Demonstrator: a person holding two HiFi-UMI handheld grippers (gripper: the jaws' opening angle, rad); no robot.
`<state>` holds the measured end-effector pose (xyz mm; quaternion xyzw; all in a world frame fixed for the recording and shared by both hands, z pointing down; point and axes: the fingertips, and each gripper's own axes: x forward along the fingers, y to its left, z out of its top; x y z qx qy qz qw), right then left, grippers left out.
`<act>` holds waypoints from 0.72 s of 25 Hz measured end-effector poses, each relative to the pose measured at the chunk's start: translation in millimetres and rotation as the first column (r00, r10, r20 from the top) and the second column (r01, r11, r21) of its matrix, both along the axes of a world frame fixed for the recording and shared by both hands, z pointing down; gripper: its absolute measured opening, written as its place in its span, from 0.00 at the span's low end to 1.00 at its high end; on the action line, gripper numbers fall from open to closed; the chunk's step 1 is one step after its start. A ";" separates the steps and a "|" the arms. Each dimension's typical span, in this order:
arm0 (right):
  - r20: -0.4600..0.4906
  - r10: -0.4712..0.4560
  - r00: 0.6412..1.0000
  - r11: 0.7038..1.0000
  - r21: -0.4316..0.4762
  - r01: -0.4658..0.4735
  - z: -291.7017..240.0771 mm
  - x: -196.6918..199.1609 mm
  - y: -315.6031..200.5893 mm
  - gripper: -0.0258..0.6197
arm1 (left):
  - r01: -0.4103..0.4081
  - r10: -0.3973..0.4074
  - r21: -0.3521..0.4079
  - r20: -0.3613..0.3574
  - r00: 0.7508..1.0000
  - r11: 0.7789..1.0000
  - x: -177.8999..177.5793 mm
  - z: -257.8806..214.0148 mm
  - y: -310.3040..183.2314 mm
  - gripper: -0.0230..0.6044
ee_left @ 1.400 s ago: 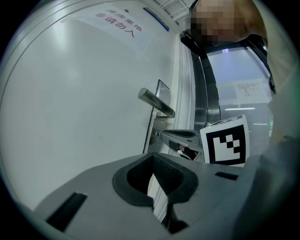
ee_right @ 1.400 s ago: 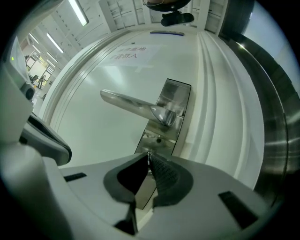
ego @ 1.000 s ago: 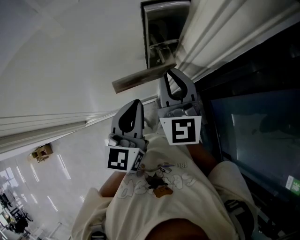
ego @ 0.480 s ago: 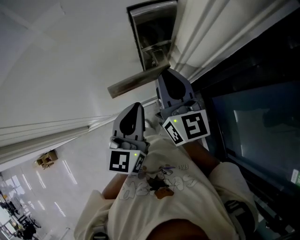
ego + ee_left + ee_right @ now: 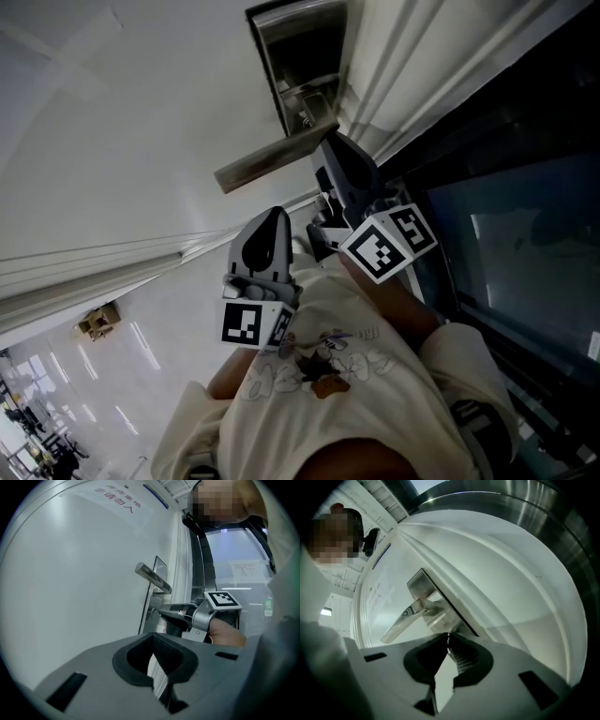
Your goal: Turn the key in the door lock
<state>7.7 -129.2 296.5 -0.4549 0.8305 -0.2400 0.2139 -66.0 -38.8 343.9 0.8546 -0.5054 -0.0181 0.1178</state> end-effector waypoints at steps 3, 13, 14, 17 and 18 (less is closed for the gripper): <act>0.056 -0.010 0.998 0.999 -0.030 0.012 1.5 1.8 -0.5 0.09 | 0.006 -0.006 -0.005 0.002 1.000 1.000 -2.0 1.4 1.3 0.04; 0.277 -0.031 0.960 0.991 -0.116 0.065 2.3 6.7 -2.1 0.09 | 0.018 -0.018 -0.012 -0.005 1.000 1.000 -3.2 2.7 3.4 0.05; 0.298 -0.032 0.954 0.990 -0.120 0.071 1.5 7.0 -2.5 0.09 | 0.020 -0.020 -0.013 -0.005 1.000 1.000 -3.6 2.9 3.5 0.04; 0.349 -0.036 0.936 0.987 -0.134 0.088 1.1 7.8 -3.2 0.09 | 0.025 -0.025 -0.014 -0.005 1.000 1.000 -4.6 2.9 3.8 0.04; 0.365 -0.039 0.930 0.986 -0.138 0.096 1.6 8.2 -3.3 0.09 | 0.026 -0.026 -0.014 -0.005 1.000 1.000 -4.8 2.8 3.9 0.04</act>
